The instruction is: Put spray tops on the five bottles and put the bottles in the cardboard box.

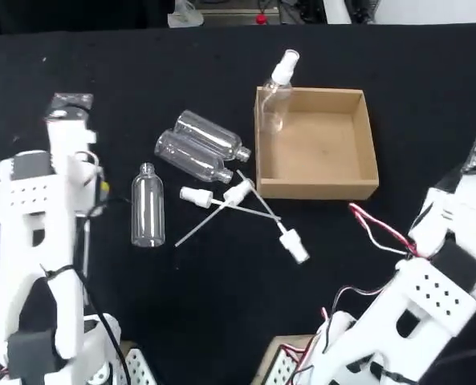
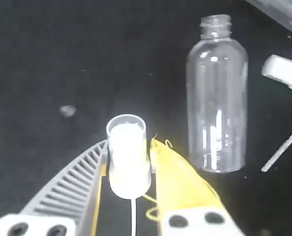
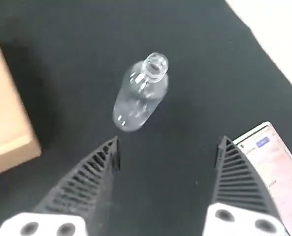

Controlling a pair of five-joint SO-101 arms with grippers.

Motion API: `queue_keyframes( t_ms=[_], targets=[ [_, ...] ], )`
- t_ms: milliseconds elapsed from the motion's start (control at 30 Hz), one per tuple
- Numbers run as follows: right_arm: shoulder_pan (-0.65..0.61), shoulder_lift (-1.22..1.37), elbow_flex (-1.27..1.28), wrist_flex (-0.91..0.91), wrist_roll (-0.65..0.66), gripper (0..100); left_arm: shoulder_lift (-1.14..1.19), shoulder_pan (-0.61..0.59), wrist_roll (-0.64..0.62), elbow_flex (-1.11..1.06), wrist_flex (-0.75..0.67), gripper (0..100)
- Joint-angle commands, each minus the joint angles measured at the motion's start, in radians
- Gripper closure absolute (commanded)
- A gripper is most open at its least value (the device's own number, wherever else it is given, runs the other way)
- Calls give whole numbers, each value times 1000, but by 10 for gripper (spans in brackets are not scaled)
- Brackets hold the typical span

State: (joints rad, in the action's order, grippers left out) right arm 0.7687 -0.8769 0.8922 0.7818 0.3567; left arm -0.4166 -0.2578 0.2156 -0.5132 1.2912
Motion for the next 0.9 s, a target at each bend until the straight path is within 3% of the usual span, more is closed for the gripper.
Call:
queue_keyframes(
  t_ms=[0,167,333,700,867],
  targets=[
    [37,13,73,-199,-8,718,-41,41,-57,-10,-29,970],
    [28,13,200,-377,-18,718,-51,102,-66,-38,-32,970],
    [23,15,283,-562,-189,718,-51,107,-68,-38,-25,970],
    [0,268,174,-640,-190,719,-51,108,-68,-38,-23,970],
    [5,397,159,-795,-190,719,-51,111,-68,-38,-23,970]
  ],
)
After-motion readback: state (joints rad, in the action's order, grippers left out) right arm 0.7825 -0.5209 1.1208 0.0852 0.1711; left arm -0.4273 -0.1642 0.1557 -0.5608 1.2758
